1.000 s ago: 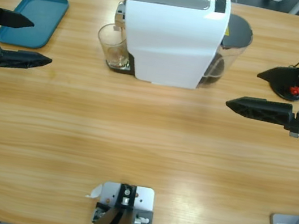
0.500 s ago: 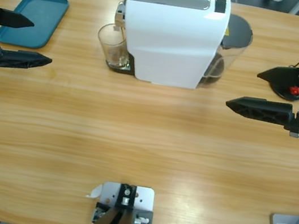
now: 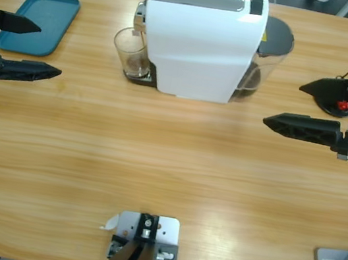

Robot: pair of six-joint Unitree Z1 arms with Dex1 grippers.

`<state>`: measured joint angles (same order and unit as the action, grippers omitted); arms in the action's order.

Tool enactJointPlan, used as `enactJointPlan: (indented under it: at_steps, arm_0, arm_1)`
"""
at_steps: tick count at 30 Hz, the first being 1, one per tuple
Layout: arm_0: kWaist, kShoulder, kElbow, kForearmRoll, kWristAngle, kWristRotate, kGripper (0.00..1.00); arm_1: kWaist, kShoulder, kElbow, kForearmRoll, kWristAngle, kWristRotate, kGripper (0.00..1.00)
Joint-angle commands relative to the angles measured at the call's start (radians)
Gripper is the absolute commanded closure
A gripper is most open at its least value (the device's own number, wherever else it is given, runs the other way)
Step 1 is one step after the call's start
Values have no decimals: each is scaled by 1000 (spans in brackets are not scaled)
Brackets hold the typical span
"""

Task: Pour coffee

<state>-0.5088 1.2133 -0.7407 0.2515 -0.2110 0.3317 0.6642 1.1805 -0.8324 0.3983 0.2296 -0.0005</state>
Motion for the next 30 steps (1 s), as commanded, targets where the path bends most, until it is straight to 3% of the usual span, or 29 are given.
enactJointPlan:
  at_steps: [1, 30]
  arm_0:
    - [-7, 15, 11, -8, -18, -3, 0]
    - [-7, 8, 11, -5, -16, -6, 3]
  arm_1:
    - [9, 10, 19, 20, -10, -12, 0]
    - [9, -2, 12, 25, -10, -13, 0]
